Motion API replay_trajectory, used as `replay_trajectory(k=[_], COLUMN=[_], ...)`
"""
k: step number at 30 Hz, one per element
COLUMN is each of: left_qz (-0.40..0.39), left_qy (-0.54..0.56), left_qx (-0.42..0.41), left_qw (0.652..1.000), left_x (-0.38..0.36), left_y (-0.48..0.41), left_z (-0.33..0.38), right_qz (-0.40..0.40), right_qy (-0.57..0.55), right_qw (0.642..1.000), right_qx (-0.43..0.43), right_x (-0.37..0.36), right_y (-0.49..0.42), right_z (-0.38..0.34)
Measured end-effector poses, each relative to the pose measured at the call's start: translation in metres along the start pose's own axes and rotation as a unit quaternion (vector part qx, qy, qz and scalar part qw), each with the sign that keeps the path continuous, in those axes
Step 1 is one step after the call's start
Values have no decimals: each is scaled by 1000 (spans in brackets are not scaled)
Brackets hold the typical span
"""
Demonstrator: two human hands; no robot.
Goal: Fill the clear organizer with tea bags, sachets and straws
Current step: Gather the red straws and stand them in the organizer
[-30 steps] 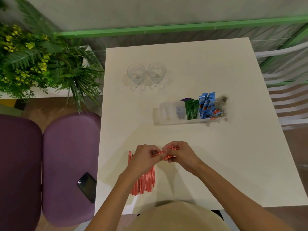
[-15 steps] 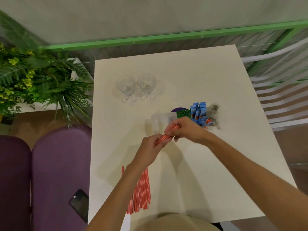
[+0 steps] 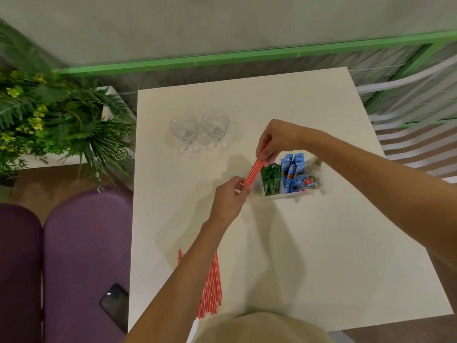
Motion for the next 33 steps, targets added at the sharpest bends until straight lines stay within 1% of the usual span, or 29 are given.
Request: replay_trajectory(k=[3, 6, 8, 11, 14, 17, 21, 27, 30, 33], left_qz=[31, 56, 47, 13, 15, 25, 24, 18, 13, 24], left_qy=[8, -6, -62, -176, -237, -271, -293, -289, -275, -219], left_qx=[11, -18, -43, -65, -75, -69, -61, -68, -78, -80], left_qw=[999, 998, 996, 982, 968, 960, 954, 955, 958, 972], left_x=[4, 10, 11, 6, 5, 7, 9, 12, 13, 19], left_y=[4, 15, 22, 28, 26, 17, 8, 5, 9, 20], left_z=[-6, -15, -22, -28, -28, -25, -21, -23, -23, -25], right_qz=[23, 11, -3, -16, -7, 17, 46, 149, 177, 187], right_qy=[71, 138, 167, 214, 294, 353, 405, 447, 451, 443], right_qw=[997, 990, 985, 976, 956, 935, 913, 881, 873, 876], right_qx=[-24, -42, -46, -39, -20, 5, 8, 48, 55, 43], right_x=[8, -1, -14, -34, -49, -58, -67, -72, -72, -72], right_y=[-8, -20, -30, -38, -39, -41, -41, -39, -38, -38], right_z=[2, 8, 15, 23, 24, 29, 38, 46, 46, 47])
Point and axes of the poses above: each hand's wrist, its own y-axis away from the middle knuckle, its own x-axis out of the back of the hand, z = x × y, the point moved 3 cm from there along -y, towards the middle knuckle, and after that the axes turned 7 degrees about -z, right-handed, at the moved point
